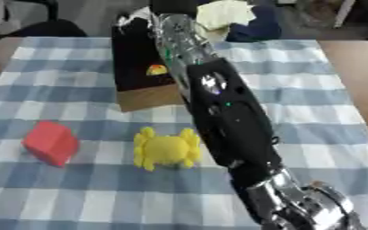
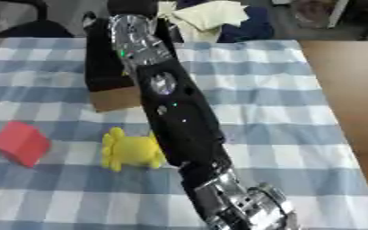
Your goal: Pick up objects on the table and place them in the box.
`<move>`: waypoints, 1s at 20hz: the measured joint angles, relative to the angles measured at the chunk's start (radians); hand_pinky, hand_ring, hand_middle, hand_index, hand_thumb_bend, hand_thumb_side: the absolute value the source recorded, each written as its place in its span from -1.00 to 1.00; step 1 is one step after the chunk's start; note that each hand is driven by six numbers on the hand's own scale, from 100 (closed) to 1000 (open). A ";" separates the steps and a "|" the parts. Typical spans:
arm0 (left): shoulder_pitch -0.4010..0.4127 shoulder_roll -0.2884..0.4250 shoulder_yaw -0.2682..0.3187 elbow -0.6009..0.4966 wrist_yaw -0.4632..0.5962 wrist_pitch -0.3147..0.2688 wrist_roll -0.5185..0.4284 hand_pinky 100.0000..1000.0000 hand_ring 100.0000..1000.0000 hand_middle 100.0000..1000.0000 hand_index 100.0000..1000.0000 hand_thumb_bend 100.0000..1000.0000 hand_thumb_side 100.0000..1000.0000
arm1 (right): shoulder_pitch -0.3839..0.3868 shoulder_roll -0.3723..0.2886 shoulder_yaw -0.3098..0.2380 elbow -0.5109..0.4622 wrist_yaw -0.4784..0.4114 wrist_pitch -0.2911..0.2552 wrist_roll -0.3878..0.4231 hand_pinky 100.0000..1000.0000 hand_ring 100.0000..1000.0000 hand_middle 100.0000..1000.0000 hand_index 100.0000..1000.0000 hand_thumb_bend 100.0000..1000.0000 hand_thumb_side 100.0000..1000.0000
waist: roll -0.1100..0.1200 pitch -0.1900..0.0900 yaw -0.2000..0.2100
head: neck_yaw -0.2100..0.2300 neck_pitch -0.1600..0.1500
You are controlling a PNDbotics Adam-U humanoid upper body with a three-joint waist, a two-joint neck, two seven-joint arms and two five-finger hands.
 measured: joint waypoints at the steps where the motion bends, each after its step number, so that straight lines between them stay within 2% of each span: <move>1: 0.000 0.000 0.000 0.000 0.000 0.000 0.000 0.16 0.50 0.28 0.54 -0.97 0.67 | -0.005 -0.021 0.012 -0.020 -0.042 -0.011 -0.001 0.76 0.77 0.59 0.82 -0.65 0.58 | -0.001 0.000 -0.001 | 0.003 0.000; 9: 0.002 0.000 0.002 0.000 -0.001 0.003 0.003 0.16 0.50 0.28 0.54 -0.97 0.66 | -0.008 -0.190 0.109 -0.201 -0.378 -0.086 0.030 0.77 0.78 0.57 0.83 -0.67 0.61 | -0.008 -0.009 -0.016 | 0.031 0.010; 11: 0.002 0.001 0.005 0.000 -0.002 0.003 0.004 0.16 0.50 0.28 0.54 -0.97 0.67 | 0.008 -0.238 0.138 -0.248 -0.460 -0.110 0.046 0.78 0.78 0.59 0.82 -0.61 0.63 | -0.009 -0.010 -0.022 | 0.039 0.013; 12: 0.002 0.001 0.006 0.000 -0.003 0.004 0.004 0.16 0.50 0.28 0.54 -0.97 0.67 | 0.018 -0.264 0.156 -0.273 -0.499 -0.125 0.056 0.78 0.79 0.59 0.81 -0.48 0.56 | -0.011 -0.010 -0.025 | 0.043 0.015; 13: 0.002 0.001 0.006 0.000 -0.004 0.004 0.005 0.16 0.50 0.28 0.54 -0.97 0.67 | 0.029 -0.290 0.175 -0.300 -0.538 -0.142 0.067 0.78 0.79 0.61 0.80 -0.48 0.61 | -0.013 -0.010 -0.028 | 0.047 0.016; 17: 0.002 0.002 0.007 0.000 -0.009 0.006 0.009 0.16 0.50 0.28 0.54 -0.97 0.66 | 0.074 -0.393 0.254 -0.406 -0.663 -0.220 0.122 0.80 0.82 0.66 0.78 -0.12 0.52 | -0.014 -0.011 -0.038 | 0.060 0.017; 18: 0.002 0.003 0.009 0.000 -0.010 0.006 0.010 0.16 0.50 0.28 0.54 -0.96 0.66 | 0.085 -0.415 0.273 -0.430 -0.686 -0.240 0.141 0.80 0.82 0.68 0.77 0.13 0.31 | -0.014 -0.011 -0.040 | 0.062 0.017; 19: 0.002 0.005 0.009 0.000 -0.010 0.006 0.011 0.16 0.50 0.28 0.54 -0.97 0.66 | 0.094 -0.438 0.291 -0.452 -0.706 -0.260 0.161 0.80 0.82 0.69 0.76 0.00 0.36 | -0.015 -0.011 -0.043 | 0.065 0.018; 20: 0.002 0.009 0.010 0.000 -0.010 0.006 0.011 0.16 0.50 0.28 0.54 -0.97 0.66 | 0.102 -0.457 0.306 -0.471 -0.721 -0.280 0.183 0.80 0.82 0.69 0.76 0.00 0.36 | -0.016 -0.012 -0.045 | 0.068 0.018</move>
